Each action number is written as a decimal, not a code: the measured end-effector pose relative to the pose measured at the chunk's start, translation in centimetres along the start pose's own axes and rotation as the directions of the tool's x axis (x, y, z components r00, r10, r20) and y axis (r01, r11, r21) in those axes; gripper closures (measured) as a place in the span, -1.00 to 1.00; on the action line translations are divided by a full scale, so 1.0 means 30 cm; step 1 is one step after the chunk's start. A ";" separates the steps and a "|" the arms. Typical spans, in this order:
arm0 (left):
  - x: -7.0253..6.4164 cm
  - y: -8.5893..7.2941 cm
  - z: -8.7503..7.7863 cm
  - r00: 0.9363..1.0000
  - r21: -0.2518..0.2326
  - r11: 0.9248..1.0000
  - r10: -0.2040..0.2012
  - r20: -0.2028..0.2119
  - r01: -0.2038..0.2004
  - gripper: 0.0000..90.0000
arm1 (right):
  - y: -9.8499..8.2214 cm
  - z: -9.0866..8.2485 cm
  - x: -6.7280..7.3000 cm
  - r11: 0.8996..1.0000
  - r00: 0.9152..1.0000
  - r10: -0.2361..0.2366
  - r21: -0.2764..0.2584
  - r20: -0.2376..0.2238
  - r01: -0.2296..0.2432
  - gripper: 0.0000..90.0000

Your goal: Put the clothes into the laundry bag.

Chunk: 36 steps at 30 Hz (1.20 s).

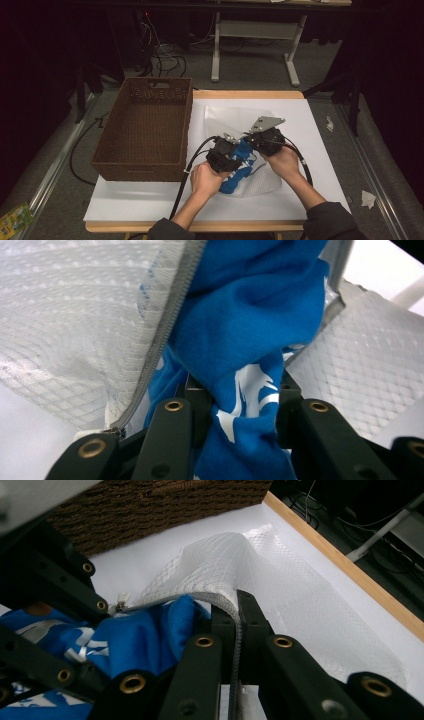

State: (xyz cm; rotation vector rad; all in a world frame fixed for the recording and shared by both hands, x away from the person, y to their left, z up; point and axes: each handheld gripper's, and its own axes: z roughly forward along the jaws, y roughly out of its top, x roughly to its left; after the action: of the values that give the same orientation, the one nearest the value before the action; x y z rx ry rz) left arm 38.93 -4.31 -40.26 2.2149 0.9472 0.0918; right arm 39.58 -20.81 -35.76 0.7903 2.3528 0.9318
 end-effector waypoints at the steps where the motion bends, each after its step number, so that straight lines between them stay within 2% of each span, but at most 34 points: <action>1: 0.000 -0.002 0.000 1.000 0.000 1.000 0.004 -0.013 -0.004 0.56 | -0.002 0.000 0.000 1.000 1.000 -0.001 0.000 0.000 0.001 0.99; 2: -0.005 -0.004 0.002 0.999 -0.002 1.000 0.014 -0.031 -0.014 0.56 | -0.004 0.001 0.002 1.000 1.000 0.002 -0.001 -0.002 -0.002 0.99; 4: -0.008 -0.004 0.007 0.999 0.003 1.000 0.026 -0.038 -0.026 0.56 | -0.006 0.001 0.003 1.000 1.000 0.000 -0.001 -0.004 0.000 0.99; 12: -0.002 -0.001 0.030 0.999 0.007 1.000 0.002 -0.047 -0.001 0.56 | -0.005 -0.002 0.010 1.000 1.000 -0.003 -0.003 -0.007 0.003 0.99; 19: -0.008 -0.001 0.039 0.996 0.002 1.000 0.014 -0.092 -0.014 0.55 | -0.011 -0.003 0.013 1.000 1.000 0.006 -0.009 -0.012 -0.006 0.99; 28: 0.018 0.002 0.065 0.991 -0.018 1.000 -0.014 -0.133 0.011 0.53 | -0.018 0.006 0.022 1.000 1.000 0.011 -0.008 -0.024 -0.012 0.99; 32: 0.021 0.002 0.072 0.989 -0.022 1.000 -0.017 -0.146 0.014 0.51 | -0.019 0.009 0.023 1.000 1.000 0.006 -0.016 -0.027 -0.007 0.99; 36: 0.028 0.003 0.085 0.989 -0.003 1.000 -0.016 -0.146 0.016 0.49 | -0.026 0.012 0.027 1.000 1.000 0.007 -0.008 -0.030 -0.007 0.99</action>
State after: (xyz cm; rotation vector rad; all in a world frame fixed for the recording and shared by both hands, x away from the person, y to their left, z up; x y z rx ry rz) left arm 40.40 -5.29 -42.27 2.2226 1.0427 0.2500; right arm 38.96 -20.57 -36.74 0.7872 2.3714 0.9620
